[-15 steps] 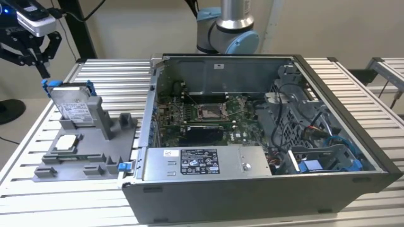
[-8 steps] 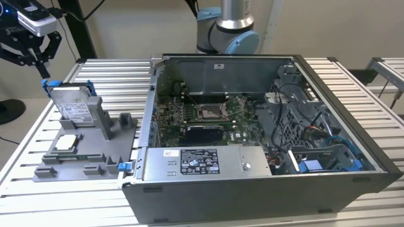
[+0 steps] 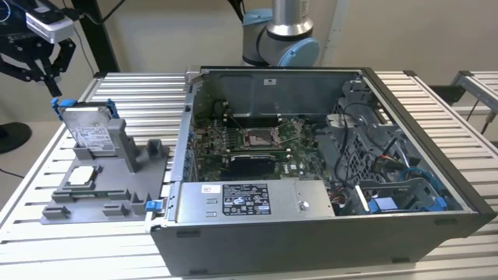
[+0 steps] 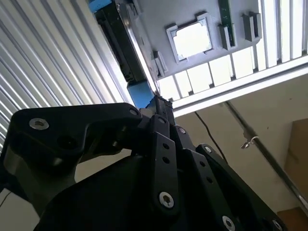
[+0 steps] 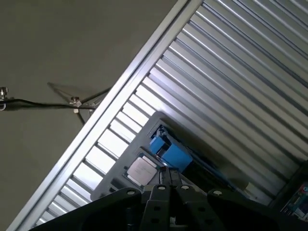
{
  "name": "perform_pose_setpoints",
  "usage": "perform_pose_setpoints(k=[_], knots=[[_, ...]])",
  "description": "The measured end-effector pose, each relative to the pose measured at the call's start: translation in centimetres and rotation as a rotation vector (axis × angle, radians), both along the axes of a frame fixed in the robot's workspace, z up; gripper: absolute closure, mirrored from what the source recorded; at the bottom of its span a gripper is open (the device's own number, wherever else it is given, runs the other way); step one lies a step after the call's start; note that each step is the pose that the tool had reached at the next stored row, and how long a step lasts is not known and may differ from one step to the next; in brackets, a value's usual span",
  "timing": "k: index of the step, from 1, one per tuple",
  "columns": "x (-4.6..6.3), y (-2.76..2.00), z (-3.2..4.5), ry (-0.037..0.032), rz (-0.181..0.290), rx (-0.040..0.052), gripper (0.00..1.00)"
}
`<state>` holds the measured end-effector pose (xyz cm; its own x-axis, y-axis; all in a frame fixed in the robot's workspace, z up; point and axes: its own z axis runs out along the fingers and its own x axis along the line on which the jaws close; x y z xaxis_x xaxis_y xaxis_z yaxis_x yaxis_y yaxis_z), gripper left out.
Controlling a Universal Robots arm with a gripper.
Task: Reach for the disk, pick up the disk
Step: 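Pick up the disk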
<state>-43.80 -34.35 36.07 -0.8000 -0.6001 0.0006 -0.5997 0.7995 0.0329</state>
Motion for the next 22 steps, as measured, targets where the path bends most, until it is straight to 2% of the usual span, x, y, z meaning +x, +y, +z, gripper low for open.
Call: perform_pose_setpoints(k=[8,18,22], knots=[[0.00,0.00,0.00,-0.0001,0.054,0.0000,1.00],[0.00,-0.01,0.00,-0.0016,0.232,-0.0001,1.00],[0.01,0.00,0.00,-0.0054,0.305,-0.0005,1.00]])
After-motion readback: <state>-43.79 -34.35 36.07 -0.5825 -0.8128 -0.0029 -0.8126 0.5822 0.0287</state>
